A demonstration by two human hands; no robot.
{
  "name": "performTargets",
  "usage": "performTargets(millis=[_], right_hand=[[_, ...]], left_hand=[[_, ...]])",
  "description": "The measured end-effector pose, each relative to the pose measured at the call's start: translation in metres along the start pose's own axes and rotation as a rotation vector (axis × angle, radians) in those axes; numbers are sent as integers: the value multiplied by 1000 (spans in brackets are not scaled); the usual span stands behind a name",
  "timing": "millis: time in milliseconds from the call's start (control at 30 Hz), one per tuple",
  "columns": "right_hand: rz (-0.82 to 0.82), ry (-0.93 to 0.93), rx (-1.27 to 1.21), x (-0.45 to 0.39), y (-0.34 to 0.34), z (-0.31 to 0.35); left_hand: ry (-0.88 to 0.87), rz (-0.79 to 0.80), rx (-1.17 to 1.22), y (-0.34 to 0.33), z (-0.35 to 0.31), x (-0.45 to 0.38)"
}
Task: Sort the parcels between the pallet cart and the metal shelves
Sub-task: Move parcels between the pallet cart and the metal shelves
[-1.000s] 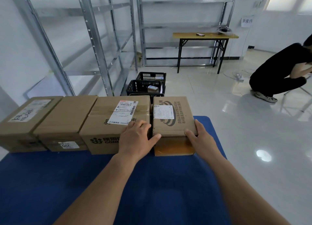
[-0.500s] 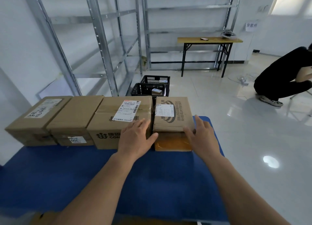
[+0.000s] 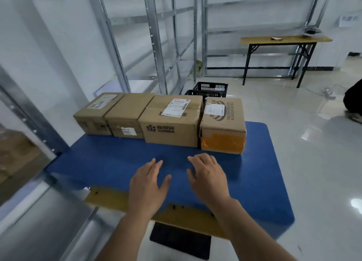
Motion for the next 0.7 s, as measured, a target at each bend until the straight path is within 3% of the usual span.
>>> performTargets(millis=[400, 700], right_hand=[[163, 296, 7, 6, -49, 115], [170, 520, -6, 19, -97, 257]], left_hand=[[243, -141, -1, 43, 90, 88], [463, -258, -83, 99, 195, 170]])
Point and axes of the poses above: each hand's wrist, its own x-axis away from the middle knuckle, its own y-axis out of the back of the hand, z = x × y, the point moved 1 cm from there along -x, towards the middle knuckle, and after that the axes turned 10 degrees about z, right-handed, at the moved point
